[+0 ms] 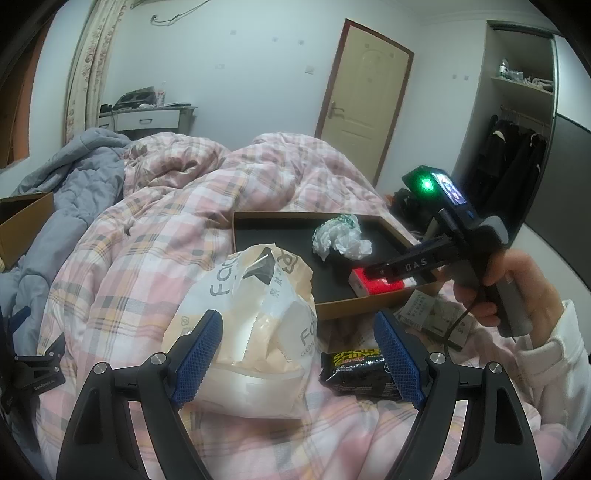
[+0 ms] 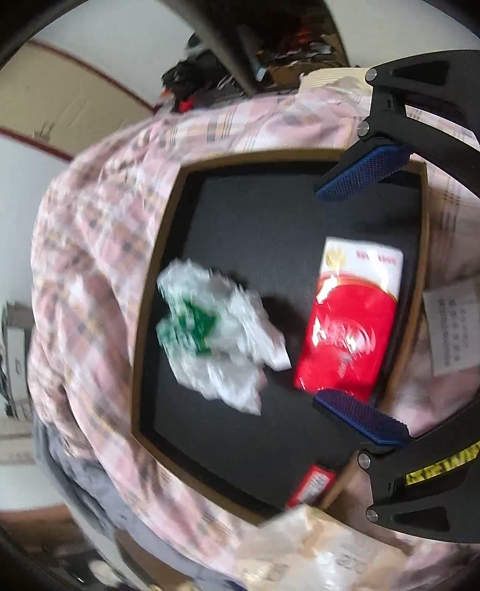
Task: Clean container
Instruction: 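Close the right tool on the red tissue pack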
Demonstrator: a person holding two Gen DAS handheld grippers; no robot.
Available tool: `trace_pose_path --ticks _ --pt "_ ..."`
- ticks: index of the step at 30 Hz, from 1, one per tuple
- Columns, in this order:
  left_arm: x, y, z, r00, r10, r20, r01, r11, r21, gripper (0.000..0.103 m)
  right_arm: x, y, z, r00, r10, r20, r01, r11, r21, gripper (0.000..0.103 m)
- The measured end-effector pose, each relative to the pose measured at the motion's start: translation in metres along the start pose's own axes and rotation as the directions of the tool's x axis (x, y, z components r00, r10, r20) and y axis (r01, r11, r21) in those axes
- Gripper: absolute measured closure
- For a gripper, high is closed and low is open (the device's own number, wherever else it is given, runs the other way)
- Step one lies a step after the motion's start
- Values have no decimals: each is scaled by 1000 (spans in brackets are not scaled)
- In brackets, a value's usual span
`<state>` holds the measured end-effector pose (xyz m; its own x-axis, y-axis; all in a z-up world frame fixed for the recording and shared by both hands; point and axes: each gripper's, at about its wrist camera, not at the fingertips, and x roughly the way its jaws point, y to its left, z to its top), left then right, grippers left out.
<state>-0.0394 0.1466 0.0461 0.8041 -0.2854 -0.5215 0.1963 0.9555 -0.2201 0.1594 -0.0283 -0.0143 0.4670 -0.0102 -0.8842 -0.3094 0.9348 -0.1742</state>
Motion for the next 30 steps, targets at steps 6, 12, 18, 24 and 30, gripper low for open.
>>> trace_pose_path --ticks 6,12,18,24,30 --pt "0 0 0 1000 1 1 -1 1000 -2 21 12 7 2 933 346 -97 -341 938 68 2" --pt "0 0 0 1000 0 -2 0 1000 1 21 20 16 1 927 349 -139 -345 937 51 2" --pt "-2 2 0 1000 -1 1 1 1000 3 21 25 30 14 965 240 -108 -238 971 36 2" --pt "-2 1 0 1000 -3 1 3 1000 6 21 22 34 19 994 93 -58 -95 995 -23 2" --pt "-2 1 1 1000 -3 1 3 1000 7 21 11 10 15 997 -78 -22 76 994 -72 2"
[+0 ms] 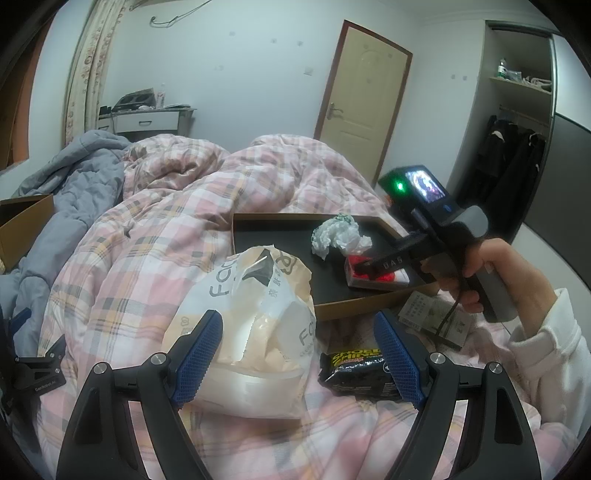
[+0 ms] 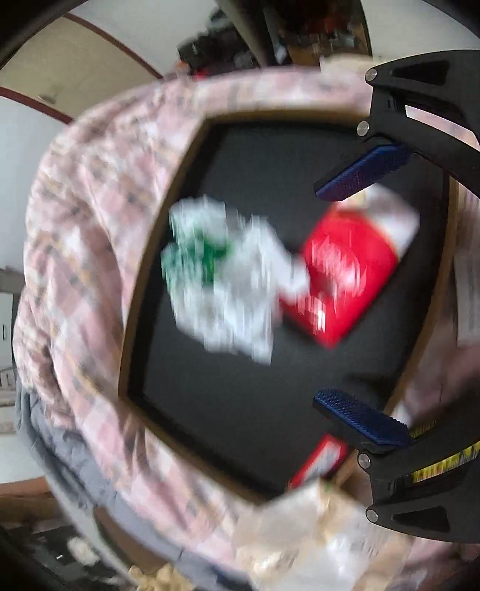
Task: Clean container
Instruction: 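Close the right tool on the red tissue pack, then lift the red tissue pack out of the tray with the right tool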
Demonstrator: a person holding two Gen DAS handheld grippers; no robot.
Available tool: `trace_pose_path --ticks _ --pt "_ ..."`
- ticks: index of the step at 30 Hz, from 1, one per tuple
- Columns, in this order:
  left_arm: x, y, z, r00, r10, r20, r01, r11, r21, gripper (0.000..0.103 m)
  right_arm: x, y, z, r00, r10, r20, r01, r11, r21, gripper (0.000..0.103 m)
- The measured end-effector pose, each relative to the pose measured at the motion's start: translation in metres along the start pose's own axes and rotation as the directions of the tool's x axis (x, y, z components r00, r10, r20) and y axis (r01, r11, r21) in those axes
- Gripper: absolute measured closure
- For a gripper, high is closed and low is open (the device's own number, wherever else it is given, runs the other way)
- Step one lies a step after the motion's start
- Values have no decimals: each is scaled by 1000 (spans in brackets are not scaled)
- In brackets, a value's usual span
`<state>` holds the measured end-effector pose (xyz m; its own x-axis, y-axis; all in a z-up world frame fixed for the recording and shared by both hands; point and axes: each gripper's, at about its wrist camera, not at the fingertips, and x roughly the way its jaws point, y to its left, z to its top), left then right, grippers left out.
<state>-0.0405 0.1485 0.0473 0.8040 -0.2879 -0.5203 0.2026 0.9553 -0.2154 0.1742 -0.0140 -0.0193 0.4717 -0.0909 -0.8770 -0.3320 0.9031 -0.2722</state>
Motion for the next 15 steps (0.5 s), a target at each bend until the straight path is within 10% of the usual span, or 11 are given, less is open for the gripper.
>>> trace_pose_path --ticks 15 --pt "0 0 0 1000 -1 0 1 1000 1 21 41 -18 -8 987 104 -119 -95 992 80 10"
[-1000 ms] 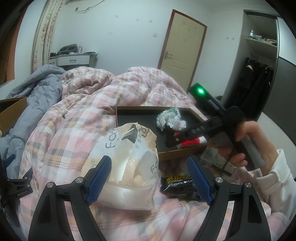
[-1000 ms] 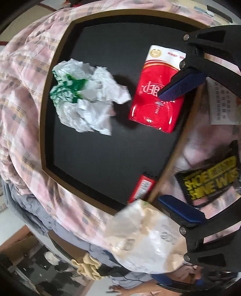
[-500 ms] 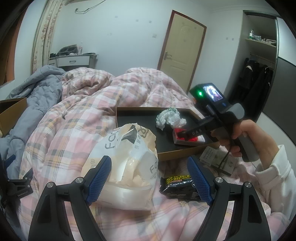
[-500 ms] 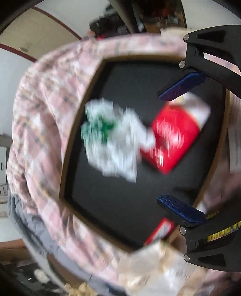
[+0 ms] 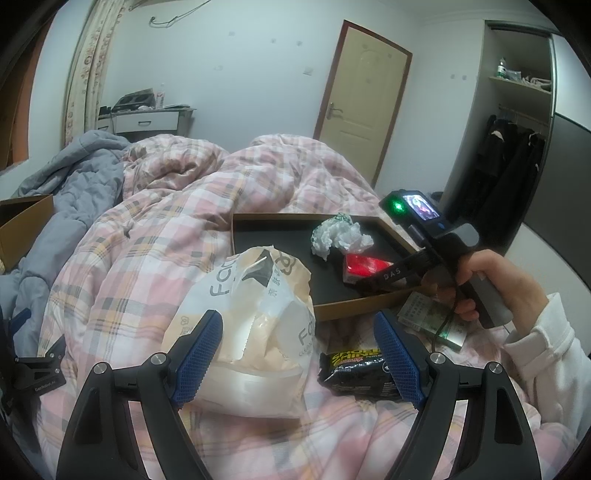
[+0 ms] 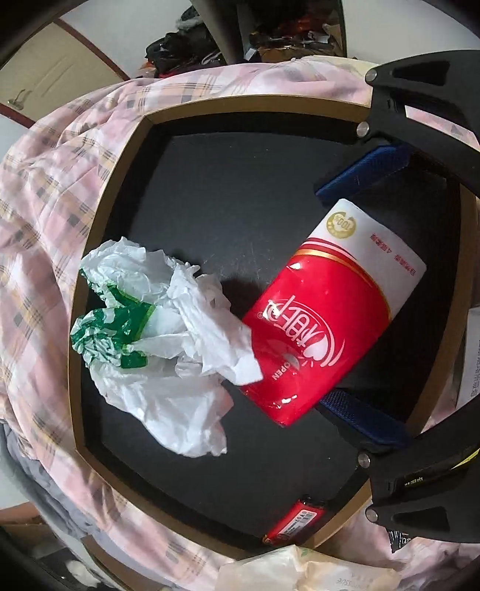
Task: Clean container
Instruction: 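Lift the red tissue pack out of the tray with the right tool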
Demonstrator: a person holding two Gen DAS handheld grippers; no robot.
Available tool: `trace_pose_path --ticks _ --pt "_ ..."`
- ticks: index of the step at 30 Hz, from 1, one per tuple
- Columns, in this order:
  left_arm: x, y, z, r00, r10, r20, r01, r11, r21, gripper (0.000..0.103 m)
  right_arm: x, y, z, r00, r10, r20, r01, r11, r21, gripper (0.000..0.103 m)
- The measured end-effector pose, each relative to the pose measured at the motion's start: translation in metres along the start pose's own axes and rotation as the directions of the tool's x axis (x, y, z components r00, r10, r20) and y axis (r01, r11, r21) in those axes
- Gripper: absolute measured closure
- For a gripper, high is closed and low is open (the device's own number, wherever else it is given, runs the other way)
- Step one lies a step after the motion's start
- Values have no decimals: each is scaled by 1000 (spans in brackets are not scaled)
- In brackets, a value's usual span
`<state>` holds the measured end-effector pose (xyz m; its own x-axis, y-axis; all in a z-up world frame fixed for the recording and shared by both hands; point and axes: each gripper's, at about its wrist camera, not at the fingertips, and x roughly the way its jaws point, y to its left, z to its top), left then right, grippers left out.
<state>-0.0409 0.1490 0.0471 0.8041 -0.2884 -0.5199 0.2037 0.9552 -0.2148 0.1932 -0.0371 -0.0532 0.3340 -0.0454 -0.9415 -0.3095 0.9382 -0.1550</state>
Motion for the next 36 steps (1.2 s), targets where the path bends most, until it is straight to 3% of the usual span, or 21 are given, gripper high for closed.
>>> trace_pose_path --ticks 2,6,15,18,20,27,30,32,34,36 --pt "0 0 0 1000 0 -1 0 1000 1 21 -3 -4 -1 1000 -11 14 11 1000 22 19" --pt "2 0 1 1000 -3 -3 3 1000 2 21 -10 -5 -11 999 -24 40 22 999 36 28" --pt "4 -2 1 1000 -3 -3 3 1000 3 21 -44 0 -35 982 -19 187 5 997 74 35" --pt "4 -3 1 1000 -3 -5 3 1000 6 21 -71 2 -57 958 -32 286 2 994 106 37" --pt "4 -3 1 1000 -4 -6 4 1000 8 21 -85 -2 -65 943 6 331 -50 991 124 37" --pt "4 -3 0 1000 -5 -4 5 1000 7 21 -151 12 -104 850 119 514 -174 983 60 37" --pt "5 -4 0 1000 -5 -6 5 1000 7 21 -166 16 -122 800 272 535 -332 943 17 37" --pt "5 -4 0 1000 -5 -7 5 1000 10 21 -166 21 -127 781 355 514 -398 917 -29 37" --pt "5 -5 -1 1000 -7 -10 7 1000 14 21 -159 30 -128 777 399 487 -415 906 -81 37" --pt "6 -6 -2 1000 -8 -13 8 1000 17 21 -147 40 -125 792 408 454 -404 908 -110 37"
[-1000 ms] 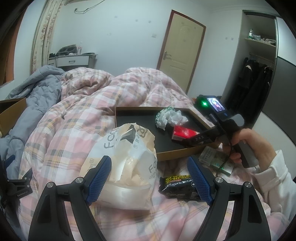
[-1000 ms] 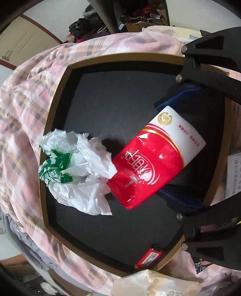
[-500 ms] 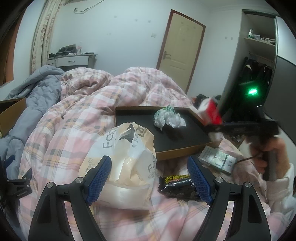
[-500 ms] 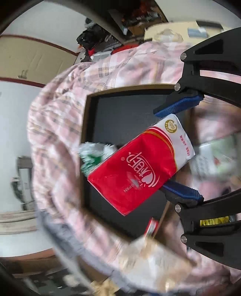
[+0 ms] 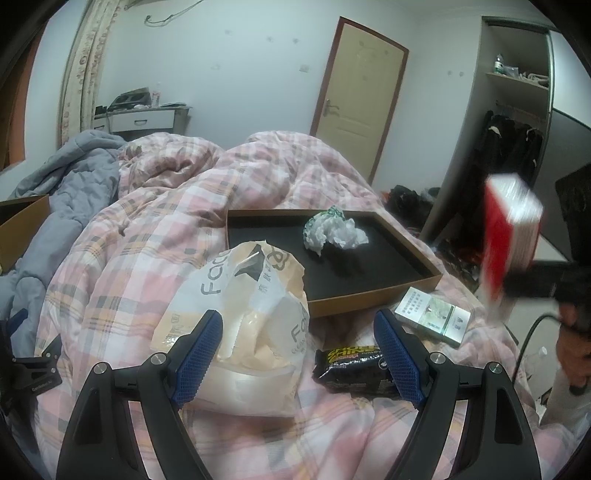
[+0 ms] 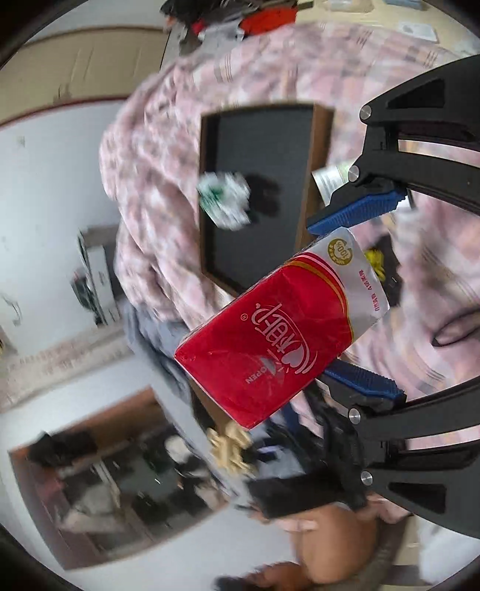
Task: Clean container
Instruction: 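Lift the red tissue pack out of the tray with the right tool, then lower the red pack onto the bed by the snack bag and open the right tool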
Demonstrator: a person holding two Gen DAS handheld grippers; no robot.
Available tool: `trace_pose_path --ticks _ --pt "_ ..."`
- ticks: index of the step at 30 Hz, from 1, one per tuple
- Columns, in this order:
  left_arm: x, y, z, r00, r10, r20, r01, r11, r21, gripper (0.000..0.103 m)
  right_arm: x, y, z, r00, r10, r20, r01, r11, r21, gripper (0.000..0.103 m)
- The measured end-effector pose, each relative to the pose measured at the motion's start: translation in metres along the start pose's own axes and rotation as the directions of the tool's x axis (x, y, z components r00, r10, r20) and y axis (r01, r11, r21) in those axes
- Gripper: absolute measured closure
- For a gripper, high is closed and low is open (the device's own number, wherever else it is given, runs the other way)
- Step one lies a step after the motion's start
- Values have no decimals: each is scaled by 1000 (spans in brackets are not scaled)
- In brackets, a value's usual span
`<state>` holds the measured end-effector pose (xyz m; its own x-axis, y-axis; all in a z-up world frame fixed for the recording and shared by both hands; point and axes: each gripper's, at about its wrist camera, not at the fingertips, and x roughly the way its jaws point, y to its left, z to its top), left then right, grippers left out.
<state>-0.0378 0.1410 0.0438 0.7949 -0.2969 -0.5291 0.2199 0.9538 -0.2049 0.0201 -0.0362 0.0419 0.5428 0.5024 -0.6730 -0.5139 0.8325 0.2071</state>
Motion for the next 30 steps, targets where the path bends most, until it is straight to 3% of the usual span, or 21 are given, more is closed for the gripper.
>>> trace_pose_path --ticks 7,16,19,22,26,30 --pt "0 0 0 1000 -1 0 1 1000 0 21 52 -2 -12 988 -37 -149 29 998 -55 36" --pt "0 -1 -1 1000 -2 0 2 1000 2 21 66 8 -30 955 -170 -245 119 970 -211 34" --pt "0 -1 -1 1000 -2 1 2 1000 1 21 58 14 -33 949 -239 -207 178 945 -274 33" --pt "0 -1 -1 1000 -2 0 2 1000 2 21 47 19 -33 951 -252 -179 186 929 -320 32" --pt "0 -2 -1 1000 -1 1 1 1000 3 21 32 19 -29 958 -266 -107 219 920 -324 19" --pt "1 -2 -1 1000 -2 0 2 1000 2 21 20 13 -24 956 -288 -60 258 919 -298 18"
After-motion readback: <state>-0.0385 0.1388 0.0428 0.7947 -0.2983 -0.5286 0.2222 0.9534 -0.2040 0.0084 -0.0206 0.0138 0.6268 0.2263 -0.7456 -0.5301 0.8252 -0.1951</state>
